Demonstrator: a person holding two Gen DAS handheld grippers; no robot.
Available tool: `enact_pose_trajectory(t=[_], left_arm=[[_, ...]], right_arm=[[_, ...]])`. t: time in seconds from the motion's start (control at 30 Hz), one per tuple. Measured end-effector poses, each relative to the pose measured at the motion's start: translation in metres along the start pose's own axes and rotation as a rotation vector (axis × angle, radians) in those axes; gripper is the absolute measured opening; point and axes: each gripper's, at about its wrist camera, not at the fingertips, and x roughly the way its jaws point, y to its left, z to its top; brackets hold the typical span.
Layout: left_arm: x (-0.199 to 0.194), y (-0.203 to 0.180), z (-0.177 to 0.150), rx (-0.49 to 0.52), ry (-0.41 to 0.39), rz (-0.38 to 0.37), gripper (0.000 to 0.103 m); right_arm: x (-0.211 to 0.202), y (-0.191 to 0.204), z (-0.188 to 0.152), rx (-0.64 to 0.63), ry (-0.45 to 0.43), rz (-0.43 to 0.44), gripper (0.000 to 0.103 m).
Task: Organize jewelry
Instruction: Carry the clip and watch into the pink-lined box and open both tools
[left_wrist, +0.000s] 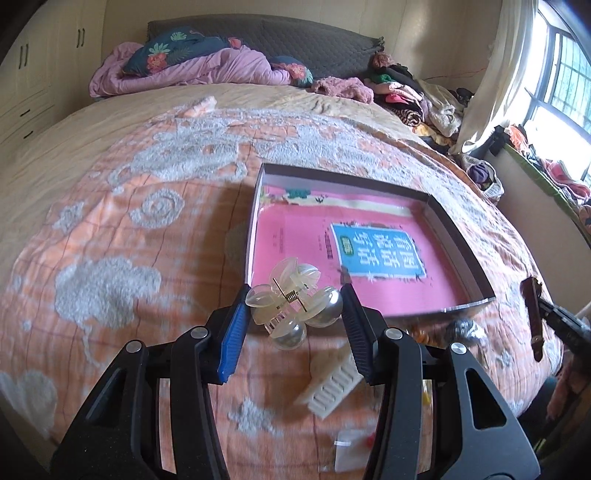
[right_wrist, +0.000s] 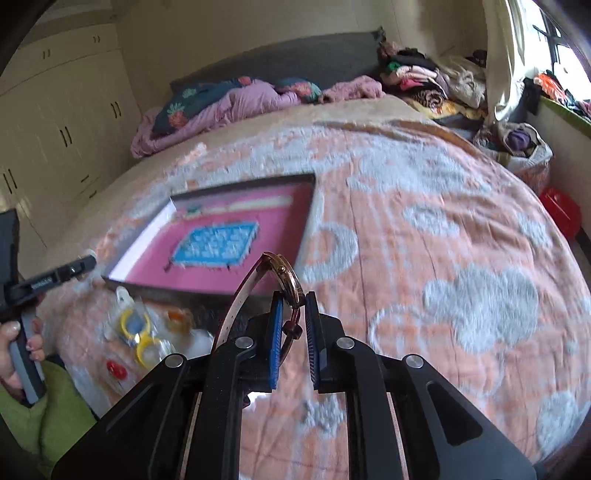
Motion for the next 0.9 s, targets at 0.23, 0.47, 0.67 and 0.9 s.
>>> enact_pose_trajectory(t=[0.23, 0.47, 0.67, 0.9], left_arm=[[0.019, -0.002, 0.015, 0.001, 0.009, 0.004, 0.04], [0.038, -0.004, 0.021, 0.001, 0.031, 0.009, 0.04], [0.055, -0.005, 0.023, -0.001, 0.056, 0.009, 0.04], [0.069, -0.008, 0.02, 0.01, 0.078, 0.008, 0.04]], right_arm=[[0.019, 0.007, 0.035, 0.019, -0.042, 0.044, 0.011], [0.052, 0.022, 0.053, 0.022, -0.021, 0.061, 0.011], [0.086, 0.027, 0.054, 0.022, 0.04, 0.034, 0.012], [0.111, 0.028, 0.047, 0.022, 0.084, 0.0, 0.012]])
